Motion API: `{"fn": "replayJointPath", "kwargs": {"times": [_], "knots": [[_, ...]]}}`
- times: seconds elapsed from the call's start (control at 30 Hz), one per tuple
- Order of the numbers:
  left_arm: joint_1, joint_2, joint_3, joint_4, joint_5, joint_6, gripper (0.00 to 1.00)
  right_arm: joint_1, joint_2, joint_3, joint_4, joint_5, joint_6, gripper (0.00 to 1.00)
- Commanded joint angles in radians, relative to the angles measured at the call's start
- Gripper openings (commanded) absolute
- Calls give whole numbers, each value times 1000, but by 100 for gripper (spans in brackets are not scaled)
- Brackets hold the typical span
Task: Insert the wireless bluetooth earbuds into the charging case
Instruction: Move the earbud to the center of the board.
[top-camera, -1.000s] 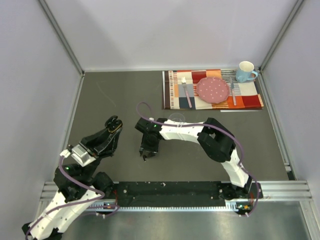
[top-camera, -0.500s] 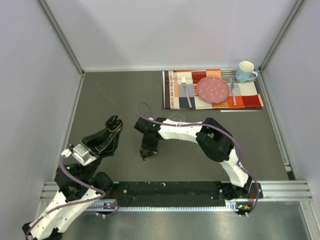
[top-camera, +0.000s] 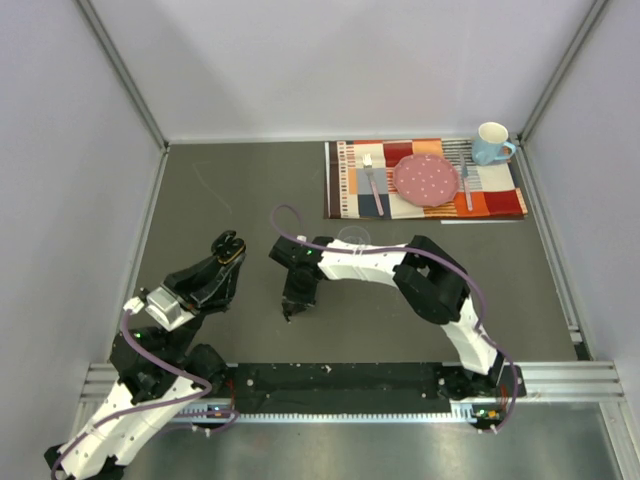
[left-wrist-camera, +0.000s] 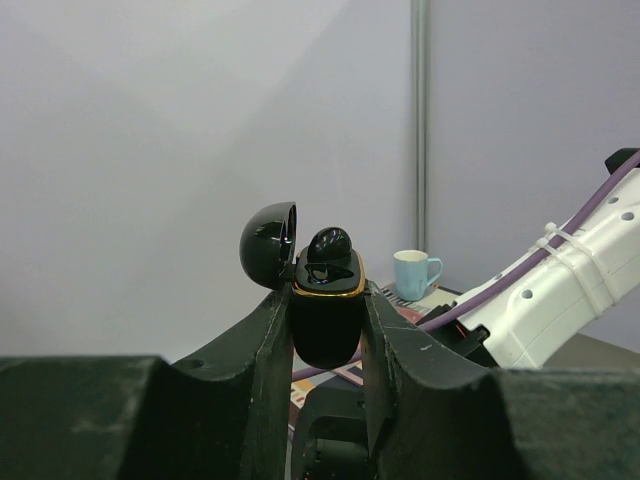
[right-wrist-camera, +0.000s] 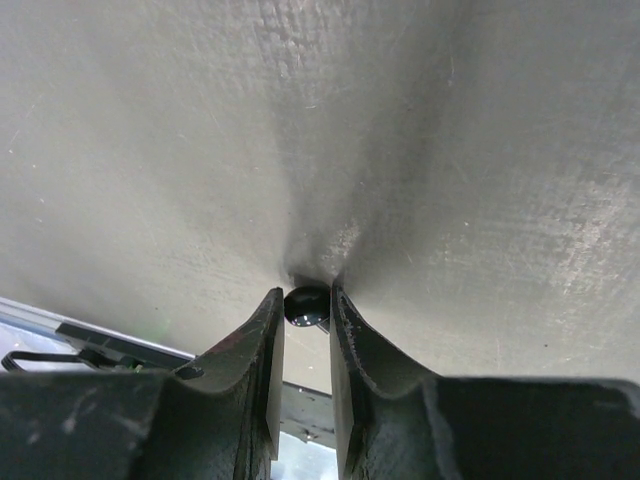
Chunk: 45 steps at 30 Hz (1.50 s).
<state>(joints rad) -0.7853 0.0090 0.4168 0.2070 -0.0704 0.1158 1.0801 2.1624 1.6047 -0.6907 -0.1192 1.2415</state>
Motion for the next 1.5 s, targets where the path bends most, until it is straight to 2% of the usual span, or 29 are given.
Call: {"fn": "replayJointPath", "kwargs": {"times": [0.0, 0.37, 0.57, 0.7, 0.9, 0.97, 1.0, 1.03, 1.13, 1.23, 1.47], "knots": [[3, -67, 0, 23, -17, 10, 0, 11, -34, -74, -13, 185, -36, 4], [1, -61, 5, 17, -20, 10, 0, 3, -308, -316, -13, 427, -28, 1], [1, -35, 2, 35, -9, -2, 0, -32, -444, -477, -12, 472, -30, 1], [1, -14, -4, 55, 6, -15, 0, -37, -489, -564, -13, 506, -36, 2], [1, 37, -13, 89, 23, -33, 0, -39, -490, -612, -10, 521, -57, 7], [3, 49, -12, 92, 30, -37, 0, -37, -481, -611, -9, 513, -73, 12], [3, 52, -12, 94, 32, -38, 0, -37, -480, -609, -9, 513, -86, 18], [1, 55, -12, 98, 35, -39, 0, -37, -474, -609, -7, 512, -94, 32], [3, 59, -12, 97, 35, -42, 0, -37, -467, -609, -3, 517, -119, 42], [1, 54, -13, 97, 32, -44, 0, -37, -464, -605, 2, 510, -140, 45], [3, 51, -10, 88, 32, -45, 0, -37, -449, -589, 37, 494, -244, 45]]}}
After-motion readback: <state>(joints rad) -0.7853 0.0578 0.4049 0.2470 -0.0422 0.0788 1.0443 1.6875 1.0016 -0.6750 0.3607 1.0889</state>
